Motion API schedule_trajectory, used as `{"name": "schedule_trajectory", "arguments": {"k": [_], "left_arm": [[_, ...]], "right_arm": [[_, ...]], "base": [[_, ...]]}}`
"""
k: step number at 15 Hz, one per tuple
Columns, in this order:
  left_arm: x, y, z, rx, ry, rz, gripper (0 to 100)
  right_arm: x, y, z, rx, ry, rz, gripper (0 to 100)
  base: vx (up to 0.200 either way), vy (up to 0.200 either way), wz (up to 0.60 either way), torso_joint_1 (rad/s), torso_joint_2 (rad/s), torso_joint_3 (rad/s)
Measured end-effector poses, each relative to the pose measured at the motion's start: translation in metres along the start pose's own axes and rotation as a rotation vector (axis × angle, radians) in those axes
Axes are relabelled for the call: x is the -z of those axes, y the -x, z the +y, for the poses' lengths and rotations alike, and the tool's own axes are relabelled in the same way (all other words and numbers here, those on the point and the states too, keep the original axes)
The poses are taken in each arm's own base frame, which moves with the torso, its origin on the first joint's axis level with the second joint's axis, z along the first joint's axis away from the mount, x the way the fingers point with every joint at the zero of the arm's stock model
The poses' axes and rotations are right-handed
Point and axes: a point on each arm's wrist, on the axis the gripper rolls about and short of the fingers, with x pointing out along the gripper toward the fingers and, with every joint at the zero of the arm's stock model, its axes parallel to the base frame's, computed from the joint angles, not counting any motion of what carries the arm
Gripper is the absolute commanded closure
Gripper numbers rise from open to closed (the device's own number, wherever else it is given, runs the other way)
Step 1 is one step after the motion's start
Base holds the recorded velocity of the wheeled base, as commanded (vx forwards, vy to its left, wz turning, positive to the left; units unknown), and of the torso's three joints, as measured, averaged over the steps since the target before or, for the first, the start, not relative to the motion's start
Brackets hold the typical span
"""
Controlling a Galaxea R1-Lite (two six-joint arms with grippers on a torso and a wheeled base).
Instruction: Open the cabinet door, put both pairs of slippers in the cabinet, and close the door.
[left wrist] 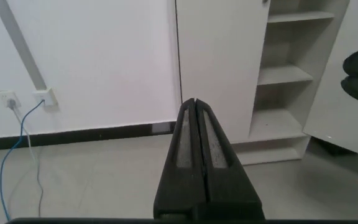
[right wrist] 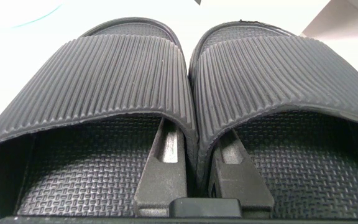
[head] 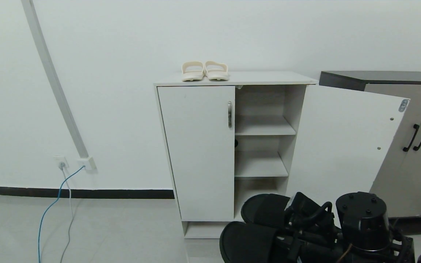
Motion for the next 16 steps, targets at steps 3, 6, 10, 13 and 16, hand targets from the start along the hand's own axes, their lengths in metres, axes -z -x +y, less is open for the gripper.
{"name": "schedule_trajectory", "arguments": {"k": [3,6,10,13,16], "left_arm": [[0.0,0.0,0.002,-0.067,0.0,0.002,100],[0.0,0.0,0.001,-0.039,0.003,0.002,100],[0.0,0.0,0.001,-0.038,0.003,0.002,100],[0.0,0.0,0.001,-0.038,0.003,0.002,100],[0.0,0.0,0.001,-0.038,0.003,0.002,100]], "right_arm": [[0.001,0.0,0.001,0.003,-0.001,0.004,100],[-0.007,-0.011,-0.002,0.175,-0.089,-0.005,100],[-0.036,-0.056,0.008,0.475,-0.257,-0.109,100],[-0.04,-0.092,0.011,0.645,-0.337,-0.124,100],[-0.038,-0.117,0.008,0.766,-0.417,-0.073,100]], "base": [[0.0,0.0,0.0,0.0,0.0,0.0],[0.0,0.0,0.0,0.0,0.0,0.0],[0.0,0.0,0.0,0.0,0.0,0.0],[0.0,0.0,0.0,0.0,0.0,0.0],[0.0,0.0,0.0,0.0,0.0,0.0]]}}
